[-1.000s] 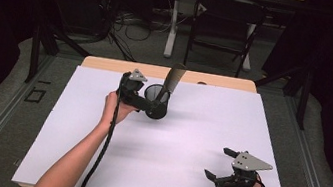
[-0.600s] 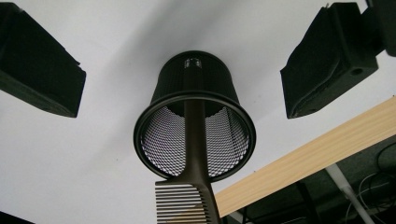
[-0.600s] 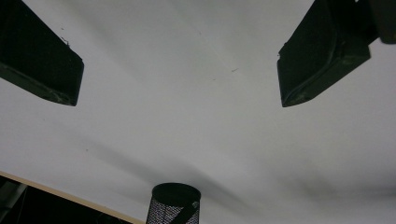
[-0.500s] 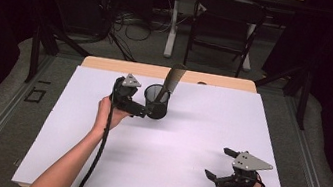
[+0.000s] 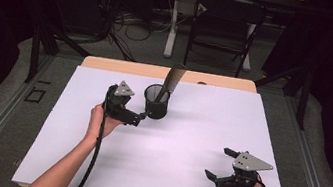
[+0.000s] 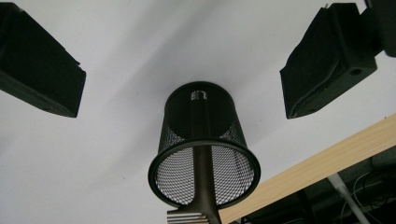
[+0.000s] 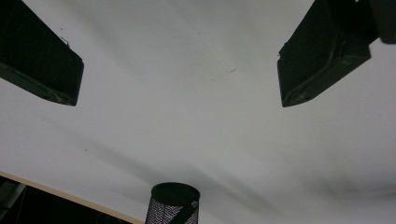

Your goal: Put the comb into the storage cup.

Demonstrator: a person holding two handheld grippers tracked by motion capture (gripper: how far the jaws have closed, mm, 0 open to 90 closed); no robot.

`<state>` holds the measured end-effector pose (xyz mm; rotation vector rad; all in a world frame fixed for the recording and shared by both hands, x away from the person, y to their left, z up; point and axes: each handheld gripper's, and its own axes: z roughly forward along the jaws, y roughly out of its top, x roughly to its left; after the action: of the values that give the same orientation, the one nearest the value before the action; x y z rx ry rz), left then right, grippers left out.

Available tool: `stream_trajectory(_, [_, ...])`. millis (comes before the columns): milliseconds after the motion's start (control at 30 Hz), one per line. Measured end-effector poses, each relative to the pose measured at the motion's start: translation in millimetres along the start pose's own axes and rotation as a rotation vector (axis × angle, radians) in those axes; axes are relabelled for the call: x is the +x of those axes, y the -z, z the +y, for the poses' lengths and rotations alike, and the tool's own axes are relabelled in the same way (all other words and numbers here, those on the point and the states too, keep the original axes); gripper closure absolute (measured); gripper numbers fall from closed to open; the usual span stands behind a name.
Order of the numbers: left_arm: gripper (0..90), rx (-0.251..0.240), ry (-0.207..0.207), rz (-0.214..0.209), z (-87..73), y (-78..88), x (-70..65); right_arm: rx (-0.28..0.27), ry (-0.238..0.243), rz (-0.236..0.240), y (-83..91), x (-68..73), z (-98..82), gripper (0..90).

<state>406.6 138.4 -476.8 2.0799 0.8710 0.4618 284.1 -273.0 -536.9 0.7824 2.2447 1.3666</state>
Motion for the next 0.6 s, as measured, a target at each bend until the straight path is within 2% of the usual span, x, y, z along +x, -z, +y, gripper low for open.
stream_trajectory(600, [0.1, 0.003, -0.007, 0.011, -19.2, 19.8, -6.8, 0.001, -0.002, 0.002, -0.4, 0.2, 0.0, 0.1])
